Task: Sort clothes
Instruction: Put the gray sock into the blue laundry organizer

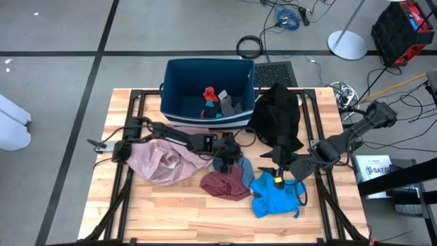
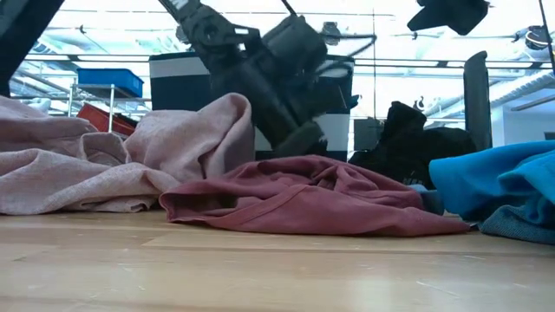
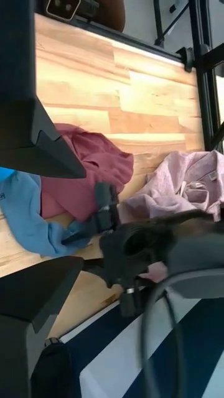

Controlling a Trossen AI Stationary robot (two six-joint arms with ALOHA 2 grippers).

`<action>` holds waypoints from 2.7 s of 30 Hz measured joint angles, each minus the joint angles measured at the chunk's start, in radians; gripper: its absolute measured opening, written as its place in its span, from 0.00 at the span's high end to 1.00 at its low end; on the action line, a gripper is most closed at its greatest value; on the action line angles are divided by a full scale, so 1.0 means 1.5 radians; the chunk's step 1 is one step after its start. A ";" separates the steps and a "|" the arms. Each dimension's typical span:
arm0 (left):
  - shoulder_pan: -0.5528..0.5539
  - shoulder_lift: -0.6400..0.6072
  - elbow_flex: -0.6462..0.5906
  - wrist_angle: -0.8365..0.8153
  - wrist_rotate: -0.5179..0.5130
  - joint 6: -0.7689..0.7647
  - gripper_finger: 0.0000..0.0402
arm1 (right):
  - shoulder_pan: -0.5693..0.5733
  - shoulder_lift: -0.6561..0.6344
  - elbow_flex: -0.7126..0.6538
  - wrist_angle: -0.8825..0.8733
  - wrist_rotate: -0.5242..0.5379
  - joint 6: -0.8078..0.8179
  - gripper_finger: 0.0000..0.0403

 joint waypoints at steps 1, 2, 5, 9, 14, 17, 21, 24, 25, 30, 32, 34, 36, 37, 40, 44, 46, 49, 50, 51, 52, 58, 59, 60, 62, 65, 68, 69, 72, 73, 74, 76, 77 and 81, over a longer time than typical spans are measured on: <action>0.004 0.006 0.000 0.002 0.008 0.000 0.57 | 0.000 -0.002 0.000 -0.001 0.000 -0.001 0.50; 0.006 0.010 0.000 0.001 0.019 -0.001 0.57 | 0.000 -0.005 0.000 -0.002 0.000 -0.004 0.50; 0.008 0.013 0.000 0.001 0.036 -0.004 0.57 | 0.000 -0.010 0.000 -0.002 0.001 -0.010 0.50; 0.001 0.010 0.000 0.000 0.022 0.001 0.67 | 0.000 -0.011 0.000 -0.002 0.001 -0.013 0.50; -0.015 -0.009 0.001 0.003 -0.017 0.020 0.96 | 0.000 -0.011 0.000 -0.003 0.008 -0.013 0.50; -0.023 -0.040 0.001 -0.002 -0.033 0.022 0.96 | 0.000 -0.011 0.000 -0.007 0.012 -0.013 0.50; -0.035 -0.115 0.001 -0.018 -0.047 0.038 0.98 | 0.000 -0.011 0.000 -0.030 0.069 -0.006 0.50; -0.045 -0.181 0.001 -0.021 -0.047 0.041 0.99 | -0.004 -0.007 0.000 -0.044 0.094 0.007 0.50; -0.047 -0.200 0.001 -0.018 -0.044 0.042 0.99 | -0.010 -0.004 -0.002 -0.035 0.094 0.005 0.50; -0.060 -0.272 0.002 -0.012 -0.039 0.055 0.99 | -0.043 0.029 -0.019 0.102 0.086 -0.072 0.50; -0.060 -0.283 0.002 -0.013 -0.039 0.056 0.99 | -0.056 0.049 -0.019 0.154 0.070 -0.115 0.50; -0.061 -0.287 0.002 -0.017 -0.038 0.056 0.99 | -0.068 0.069 -0.019 0.199 0.059 -0.152 0.50; -0.062 -0.287 0.002 -0.018 -0.038 0.056 0.99 | -0.080 0.086 -0.020 0.233 0.054 -0.179 0.50; -0.064 -0.287 0.002 -0.020 -0.038 0.056 0.99 | -0.088 0.095 -0.020 0.244 0.054 -0.185 0.50; -0.067 -0.287 0.002 -0.022 -0.038 0.058 0.99 | -0.108 0.119 -0.020 0.246 0.054 -0.186 0.50; -0.068 -0.287 0.002 -0.037 -0.038 0.055 0.96 | -0.120 0.139 -0.020 0.245 0.052 -0.185 0.66; -0.068 -0.287 0.002 -0.063 -0.038 0.055 0.93 | -0.123 0.140 -0.020 0.244 0.052 -0.191 0.81; -0.068 -0.287 0.002 -0.117 -0.039 0.055 0.85 | -0.121 0.130 -0.021 0.240 0.052 -0.213 0.96; -0.068 -0.287 0.002 -0.133 -0.038 0.055 0.83 | -0.121 0.122 -0.021 0.241 0.053 -0.213 0.97; -0.068 -0.287 0.002 -0.147 -0.039 0.057 0.81 | -0.121 0.116 -0.021 0.241 0.053 -0.211 0.97; -0.068 -0.287 0.002 -0.160 -0.039 0.057 0.78 | -0.121 0.109 -0.021 0.242 0.054 -0.212 0.98; -0.072 -0.307 0.001 -0.247 -0.038 0.048 0.72 | -0.121 0.060 -0.021 0.257 0.083 -0.261 0.99; -0.073 -0.313 0.001 -0.258 -0.031 0.040 0.72 | -0.121 0.051 -0.021 0.270 0.093 -0.278 0.99; -0.073 -0.321 -0.004 -0.261 -0.015 0.033 0.72 | -0.121 0.043 -0.021 0.284 0.104 -0.298 0.99; -0.073 -0.345 -0.027 -0.261 0.024 0.021 0.72 | -0.124 0.025 -0.018 0.327 0.108 -0.349 1.00; -0.073 -0.392 -0.076 -0.245 0.047 0.001 0.73 | -0.134 0.008 -0.001 0.390 0.108 -0.435 1.00; -0.072 -0.451 -0.152 -0.198 0.047 -0.026 0.74 | -0.164 0.004 0.039 0.409 0.101 -0.512 1.00; -0.073 -0.471 -0.182 -0.166 0.042 -0.033 0.75 | -0.179 0.004 0.057 0.406 0.096 -0.530 1.00; -0.073 -0.528 -0.265 -0.075 0.005 -0.057 0.75 | -0.251 0.009 0.122 0.387 -0.003 -0.556 1.00; -0.073 -0.544 -0.290 -0.052 -0.013 -0.065 0.75 | -0.280 0.013 0.145 0.373 -0.047 -0.556 1.00; -0.073 -0.558 -0.312 -0.041 -0.037 -0.068 0.75 | -0.310 0.019 0.170 0.362 -0.090 -0.554 1.00; -0.072 -0.574 -0.345 -0.036 -0.082 -0.070 0.75 | -0.368 0.034 0.221 0.331 -0.166 -0.546 1.00; -0.072 -0.579 -0.357 -0.035 -0.095 -0.070 0.75 | -0.400 0.045 0.248 0.317 -0.200 -0.542 1.00; -0.073 -0.584 -0.376 -0.038 -0.101 -0.079 0.75 | -0.504 0.105 0.334 0.299 -0.316 -0.516 1.00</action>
